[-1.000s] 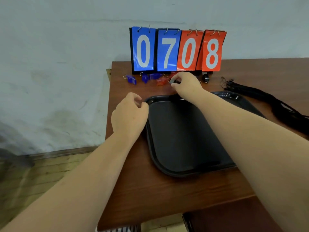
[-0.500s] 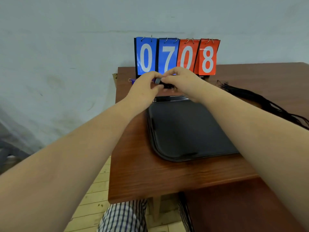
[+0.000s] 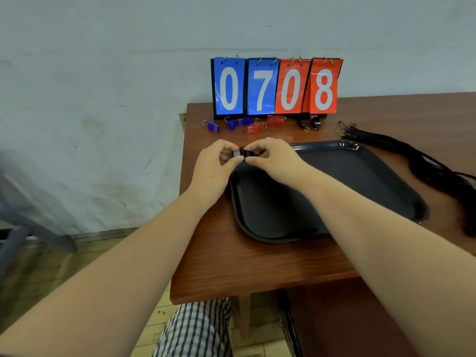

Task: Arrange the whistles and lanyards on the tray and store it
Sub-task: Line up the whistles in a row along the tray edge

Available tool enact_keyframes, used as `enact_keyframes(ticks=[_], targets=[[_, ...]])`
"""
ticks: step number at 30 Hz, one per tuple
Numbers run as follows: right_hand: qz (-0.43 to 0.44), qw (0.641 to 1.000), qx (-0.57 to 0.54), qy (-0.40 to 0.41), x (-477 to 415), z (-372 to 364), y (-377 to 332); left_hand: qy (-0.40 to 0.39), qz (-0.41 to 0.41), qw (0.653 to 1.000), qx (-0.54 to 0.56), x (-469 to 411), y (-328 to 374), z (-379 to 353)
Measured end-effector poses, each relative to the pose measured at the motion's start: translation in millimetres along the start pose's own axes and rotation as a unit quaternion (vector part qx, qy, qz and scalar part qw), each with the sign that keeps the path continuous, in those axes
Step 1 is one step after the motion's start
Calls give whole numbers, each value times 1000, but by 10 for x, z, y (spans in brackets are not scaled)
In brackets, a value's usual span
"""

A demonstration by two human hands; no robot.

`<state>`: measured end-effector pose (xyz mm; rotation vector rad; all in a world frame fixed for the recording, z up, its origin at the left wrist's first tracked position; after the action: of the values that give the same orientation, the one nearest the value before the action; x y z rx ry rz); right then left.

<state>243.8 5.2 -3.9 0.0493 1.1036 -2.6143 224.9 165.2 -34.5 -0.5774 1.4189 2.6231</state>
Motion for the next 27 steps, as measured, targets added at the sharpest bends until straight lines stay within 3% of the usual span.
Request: enact_keyframes(ticks=[7, 13, 27], targets=[[17, 995, 80, 59, -157, -257, 173, 25, 22, 999, -25, -69, -101, -35], [-4, 990, 59, 126, -172, -259, 257, 17, 55, 998, -23, -125, -149, -84], [8, 984, 130, 118, -166, -264, 244, 23, 63, 996, -64, -129, -106, -104]])
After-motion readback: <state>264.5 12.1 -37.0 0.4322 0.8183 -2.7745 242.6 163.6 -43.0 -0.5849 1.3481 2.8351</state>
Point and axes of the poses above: each hand's wrist, its own x-axis away from the middle knuckle, its own z-axis out of the back of the hand, y = z × x, the point moved 2 cm from there along -x, towards the middle knuckle, and after that the axes turned 3 degrees about y, right-handed, at the moved point
